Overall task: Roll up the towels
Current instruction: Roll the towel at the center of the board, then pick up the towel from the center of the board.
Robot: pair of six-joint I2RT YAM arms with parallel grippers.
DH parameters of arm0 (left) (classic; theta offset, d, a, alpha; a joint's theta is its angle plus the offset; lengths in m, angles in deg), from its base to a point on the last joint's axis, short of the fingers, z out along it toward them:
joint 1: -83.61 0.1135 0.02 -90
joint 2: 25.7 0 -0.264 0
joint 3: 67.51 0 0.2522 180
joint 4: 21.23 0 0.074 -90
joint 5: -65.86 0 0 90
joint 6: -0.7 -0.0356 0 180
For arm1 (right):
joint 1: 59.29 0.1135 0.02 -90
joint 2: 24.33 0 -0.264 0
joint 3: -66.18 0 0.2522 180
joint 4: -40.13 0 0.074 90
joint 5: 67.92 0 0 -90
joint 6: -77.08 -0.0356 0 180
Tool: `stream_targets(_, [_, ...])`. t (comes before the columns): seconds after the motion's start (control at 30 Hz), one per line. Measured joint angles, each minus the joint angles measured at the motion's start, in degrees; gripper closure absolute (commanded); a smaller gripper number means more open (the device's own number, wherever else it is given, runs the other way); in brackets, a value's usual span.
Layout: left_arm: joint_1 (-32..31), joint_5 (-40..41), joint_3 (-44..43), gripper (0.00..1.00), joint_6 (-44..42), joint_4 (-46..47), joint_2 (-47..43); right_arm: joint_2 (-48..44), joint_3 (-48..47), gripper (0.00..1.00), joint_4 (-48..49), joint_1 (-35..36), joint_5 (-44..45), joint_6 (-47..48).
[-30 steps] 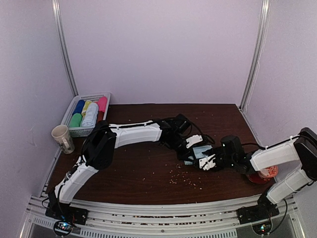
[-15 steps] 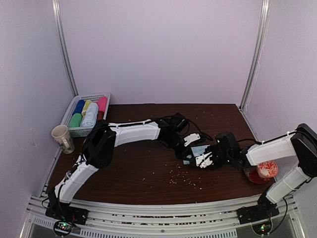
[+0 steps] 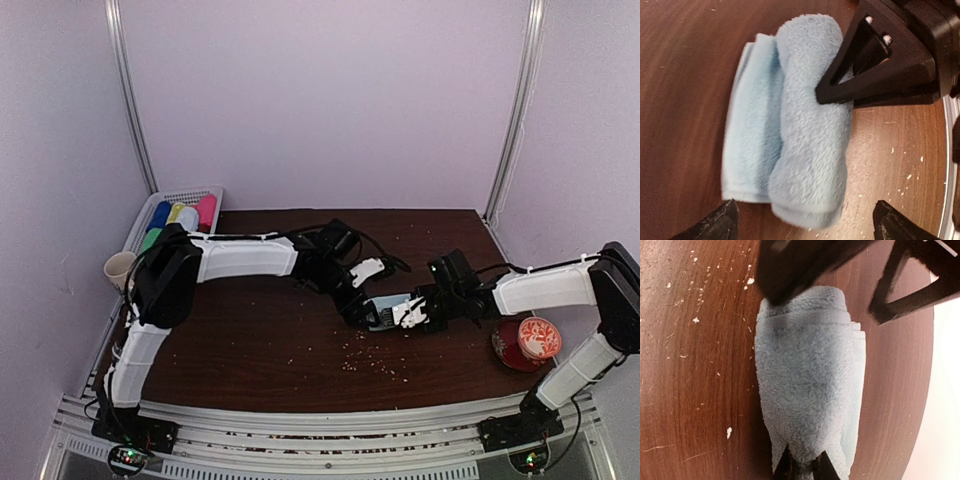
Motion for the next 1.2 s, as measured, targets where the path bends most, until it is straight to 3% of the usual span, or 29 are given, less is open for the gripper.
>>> stream_targets(0.1, [1.7,2.4,5.0,0.02,2.3,3.6,-5.0,0.8,-3.3,0.98,-5.1,-1.4,-2.3,1.4])
stream_targets(0.27, [4.3,2.3,5.3,0.02,5.9,8.9,-7.0,4.0,-10.2,0.98,-13.9,-3.7,-5.3,5.9])
stream_targets(0.67, [6.4,-15.4,-6.9,0.02,13.8,9.9,10.7,7.8,-16.6,0.98,-24.3,-4.4,-7.3,16.5])
stream_targets(1.2, [5.3,-26.9,-9.9,0.02,17.5,9.3,13.3,12.0,-23.5,0.97,-32.2,-5.4,-8.6,18.5])
